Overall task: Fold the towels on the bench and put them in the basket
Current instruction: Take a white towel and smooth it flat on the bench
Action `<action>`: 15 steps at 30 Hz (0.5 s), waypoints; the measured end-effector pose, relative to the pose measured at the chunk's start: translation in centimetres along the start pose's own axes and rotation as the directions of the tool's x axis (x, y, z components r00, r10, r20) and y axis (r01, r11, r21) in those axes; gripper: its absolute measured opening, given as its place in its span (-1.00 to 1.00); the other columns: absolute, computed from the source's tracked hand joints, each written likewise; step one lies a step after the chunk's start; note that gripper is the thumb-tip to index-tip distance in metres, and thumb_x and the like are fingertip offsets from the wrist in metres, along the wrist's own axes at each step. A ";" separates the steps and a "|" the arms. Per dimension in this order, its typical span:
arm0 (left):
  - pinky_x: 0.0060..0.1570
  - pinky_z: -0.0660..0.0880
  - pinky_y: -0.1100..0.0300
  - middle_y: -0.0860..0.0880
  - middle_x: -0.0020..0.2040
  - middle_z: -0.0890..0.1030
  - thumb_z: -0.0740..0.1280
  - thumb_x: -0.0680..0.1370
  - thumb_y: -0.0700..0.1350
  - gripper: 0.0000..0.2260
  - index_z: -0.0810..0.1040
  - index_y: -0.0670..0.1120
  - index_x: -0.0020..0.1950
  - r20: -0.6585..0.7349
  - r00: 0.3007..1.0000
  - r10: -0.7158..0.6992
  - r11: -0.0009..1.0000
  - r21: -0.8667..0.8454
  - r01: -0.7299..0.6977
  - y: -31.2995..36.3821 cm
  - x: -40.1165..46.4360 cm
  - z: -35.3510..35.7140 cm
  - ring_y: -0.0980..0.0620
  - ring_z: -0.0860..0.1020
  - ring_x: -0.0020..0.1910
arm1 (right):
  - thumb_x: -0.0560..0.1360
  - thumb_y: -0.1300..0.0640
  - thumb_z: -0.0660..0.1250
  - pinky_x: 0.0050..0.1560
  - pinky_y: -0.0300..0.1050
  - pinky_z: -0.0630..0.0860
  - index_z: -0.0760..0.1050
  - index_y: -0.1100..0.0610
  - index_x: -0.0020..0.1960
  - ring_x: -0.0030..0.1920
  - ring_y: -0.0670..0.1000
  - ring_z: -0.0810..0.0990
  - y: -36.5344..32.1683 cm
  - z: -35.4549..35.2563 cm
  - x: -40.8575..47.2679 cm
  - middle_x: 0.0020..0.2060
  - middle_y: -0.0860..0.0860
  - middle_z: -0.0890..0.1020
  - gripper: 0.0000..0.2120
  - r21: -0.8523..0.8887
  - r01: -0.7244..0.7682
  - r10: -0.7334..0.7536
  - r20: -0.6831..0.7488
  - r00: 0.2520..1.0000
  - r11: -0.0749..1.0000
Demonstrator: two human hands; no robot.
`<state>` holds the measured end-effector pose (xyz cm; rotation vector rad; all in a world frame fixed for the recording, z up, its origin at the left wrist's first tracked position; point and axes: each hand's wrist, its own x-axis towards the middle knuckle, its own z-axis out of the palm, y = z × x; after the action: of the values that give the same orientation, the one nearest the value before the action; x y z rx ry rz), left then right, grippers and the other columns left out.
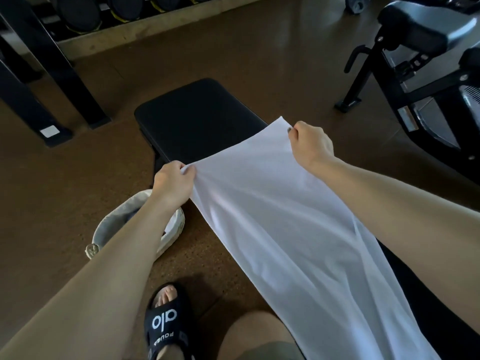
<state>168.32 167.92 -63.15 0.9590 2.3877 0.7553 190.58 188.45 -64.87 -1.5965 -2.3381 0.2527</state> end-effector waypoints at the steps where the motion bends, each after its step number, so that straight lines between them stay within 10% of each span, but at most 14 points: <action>1: -0.39 0.26 0.17 -0.04 -0.21 0.47 0.19 0.69 -0.02 -0.73 0.43 -0.09 -0.17 -0.029 1.000 -0.004 1.000 0.001 0.004 0.0 0.4 0.0 0.07 0.43 -0.30 | 0.74 -0.02 0.03 -0.20 -0.05 0.30 0.36 0.12 -0.07 -0.23 0.17 0.45 -0.2 0.2 0.6 -0.22 0.05 0.51 -0.69 -0.020 0.010 -0.010 -0.003 1.000 1.000; 7: -0.38 0.28 0.11 -0.07 -0.24 0.48 0.25 0.68 0.08 -0.65 0.45 -0.12 -0.19 -0.161 0.987 0.012 1.000 -0.009 -0.014 -1.4 3.9 -0.8 0.04 0.43 -0.32 | 0.74 -0.04 -0.03 -0.19 -0.02 0.34 0.35 0.10 -0.05 -0.24 0.18 0.48 -2.1 2.2 4.8 -0.23 0.06 0.51 -0.68 -0.106 0.114 -0.116 -0.012 0.993 0.988; 15: -0.05 0.43 0.08 -0.18 0.21 0.47 0.21 0.68 0.03 -0.69 0.33 -0.11 0.34 -0.297 0.955 -0.019 0.979 0.188 0.078 -0.6 4.1 -0.7 -0.07 0.51 0.03 | 0.70 -0.21 -0.02 -0.17 0.01 0.36 0.40 0.13 0.05 -0.13 0.20 0.54 -3.8 3.2 6.6 -0.07 0.10 0.58 -0.57 0.068 0.021 -0.028 0.099 0.995 0.997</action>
<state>164.92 170.36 -63.84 0.9124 2.7789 0.6922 183.86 193.28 -65.78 -1.5569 -2.3948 0.4099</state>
